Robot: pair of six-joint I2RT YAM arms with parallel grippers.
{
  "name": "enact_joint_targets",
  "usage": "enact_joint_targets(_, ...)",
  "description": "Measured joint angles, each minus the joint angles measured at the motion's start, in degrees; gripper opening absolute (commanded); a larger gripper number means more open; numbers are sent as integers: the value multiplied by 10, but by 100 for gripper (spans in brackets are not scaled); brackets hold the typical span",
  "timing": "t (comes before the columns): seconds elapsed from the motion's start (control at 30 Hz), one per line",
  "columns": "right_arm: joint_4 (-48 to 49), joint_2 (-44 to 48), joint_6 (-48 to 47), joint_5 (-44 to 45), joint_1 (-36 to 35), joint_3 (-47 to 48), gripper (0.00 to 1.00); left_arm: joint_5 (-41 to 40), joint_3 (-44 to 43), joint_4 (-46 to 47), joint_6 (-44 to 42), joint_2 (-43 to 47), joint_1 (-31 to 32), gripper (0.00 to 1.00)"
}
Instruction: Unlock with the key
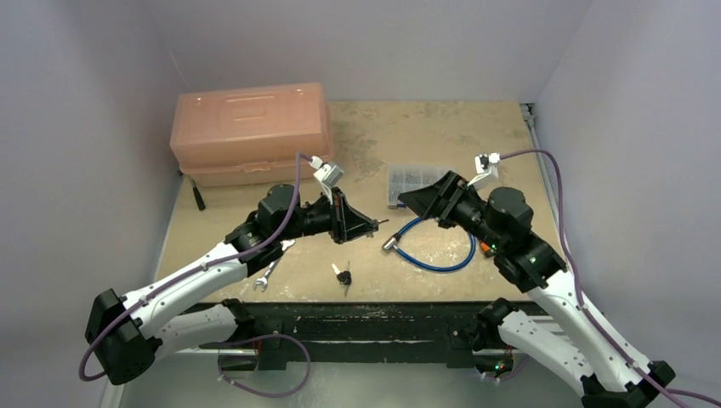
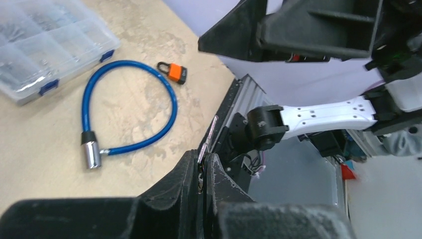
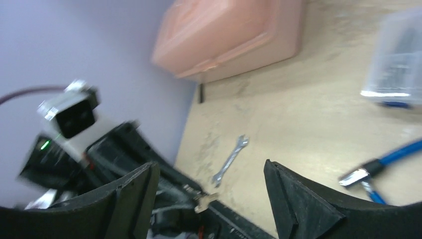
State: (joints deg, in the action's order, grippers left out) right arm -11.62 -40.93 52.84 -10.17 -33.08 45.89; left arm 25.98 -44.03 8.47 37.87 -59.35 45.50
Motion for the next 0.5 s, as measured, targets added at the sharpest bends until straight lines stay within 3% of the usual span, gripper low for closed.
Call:
enact_joint_targets(0.23, -193, -117, 56, 175, 0, 56, 81, -82, 43, -47, -11, 22, 0, 0)
enact_joint_targets(0.5, -294, -226, 143, 216, 0, 48, 74, -158, 110, -88, -9, 29, 0, 0)
